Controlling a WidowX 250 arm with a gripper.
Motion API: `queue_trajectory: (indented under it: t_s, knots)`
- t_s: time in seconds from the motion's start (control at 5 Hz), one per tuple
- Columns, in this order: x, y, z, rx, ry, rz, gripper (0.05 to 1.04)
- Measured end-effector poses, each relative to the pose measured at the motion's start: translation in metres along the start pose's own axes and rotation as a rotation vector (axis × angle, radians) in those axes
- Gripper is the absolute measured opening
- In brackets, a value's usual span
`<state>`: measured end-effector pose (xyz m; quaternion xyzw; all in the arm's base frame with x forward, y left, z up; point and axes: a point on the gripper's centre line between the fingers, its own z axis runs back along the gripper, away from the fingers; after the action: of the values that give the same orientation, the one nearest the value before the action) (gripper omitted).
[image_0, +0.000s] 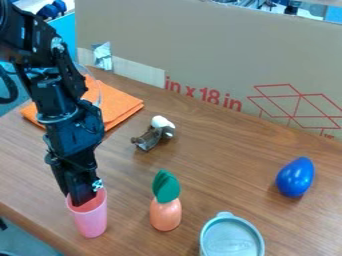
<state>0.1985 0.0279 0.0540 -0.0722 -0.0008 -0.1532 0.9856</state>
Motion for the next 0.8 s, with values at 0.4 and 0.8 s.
queue_trajectory:
  t_s: [0.4, 0.8]
  knots:
    - [0.017, -0.008, 0.019, -0.022, -0.091, -0.020, 0.089]
    - [0.097, -0.018, 0.052, -0.012, -0.189, -0.099, 0.087]
